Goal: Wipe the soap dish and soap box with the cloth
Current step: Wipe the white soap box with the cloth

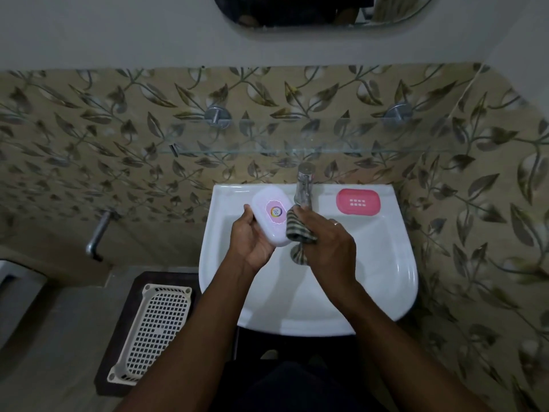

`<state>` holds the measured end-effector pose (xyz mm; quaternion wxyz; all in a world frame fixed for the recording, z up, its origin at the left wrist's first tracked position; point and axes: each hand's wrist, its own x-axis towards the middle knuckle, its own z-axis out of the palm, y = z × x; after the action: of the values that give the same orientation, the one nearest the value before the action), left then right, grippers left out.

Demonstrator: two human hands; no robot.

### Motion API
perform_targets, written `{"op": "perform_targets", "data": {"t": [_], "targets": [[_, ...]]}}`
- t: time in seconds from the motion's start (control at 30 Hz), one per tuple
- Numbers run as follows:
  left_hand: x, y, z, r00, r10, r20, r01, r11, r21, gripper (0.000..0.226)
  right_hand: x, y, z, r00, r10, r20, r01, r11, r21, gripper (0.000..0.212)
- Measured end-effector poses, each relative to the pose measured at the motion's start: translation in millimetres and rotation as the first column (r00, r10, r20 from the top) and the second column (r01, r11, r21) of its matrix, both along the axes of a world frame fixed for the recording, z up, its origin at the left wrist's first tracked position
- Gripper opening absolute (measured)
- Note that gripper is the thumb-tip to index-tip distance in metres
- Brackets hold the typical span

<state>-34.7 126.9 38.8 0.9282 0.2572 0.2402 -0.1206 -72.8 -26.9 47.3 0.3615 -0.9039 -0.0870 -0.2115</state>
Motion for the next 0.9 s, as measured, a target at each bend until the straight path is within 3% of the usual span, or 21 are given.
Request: {"op": "perform_targets", "data": {"t": [0.2, 0.27, 0.33, 0.47, 0.6, 0.77, 0.9], "targets": [[5, -1, 2, 1.000, 0.026, -0.010, -0.025, 0.996, 0.088, 0.067, -20, 14, -1, 0.958, 0.236, 0.161, -0.191, 0.948, -0.254, 0.051], [5, -2, 5, 0.999, 0.036, 0.022, -0.038, 0.996, 0.083, 0.068, -25, 6, -8, 0.969, 0.210, 0.132, -0.185, 0.966, -0.181, 0.055], [3, -3, 4, 0.999, 0.021, 0.042, -0.025, 0.996, 0.090, 0.062, -26, -1, -8, 0.993, 0.114, 0.026, -0.114, 0.993, -0.008, 0.065], [-1, -9, 5, 0.982, -0.157, 0.103, 0.154, 0.987, 0.038, 0.110, -11, 3, 16, 0.991, 0.000, -0.133, 0.026, 0.982, 0.187, 0.050], [-4, -16, 7, 0.949, -0.229, 0.214, 0.236, 0.972, -0.004, 0.097, 15, 8, 45, 0.982, 0.064, -0.178, -0.030, 0.982, 0.187, 0.033], [-10, -11, 8, 0.920, -0.317, 0.232, 0.323, 0.946, 0.014, 0.075, 23, 4, 57, 0.965, 0.149, -0.218, -0.095, 0.966, 0.241, 0.043], [-11, -12, 13, 0.944, -0.233, 0.234, 0.262, 0.960, -0.103, 0.067, 8, -1, 48, 0.960, 0.200, -0.198, -0.142, 0.951, 0.276, 0.043]]}}
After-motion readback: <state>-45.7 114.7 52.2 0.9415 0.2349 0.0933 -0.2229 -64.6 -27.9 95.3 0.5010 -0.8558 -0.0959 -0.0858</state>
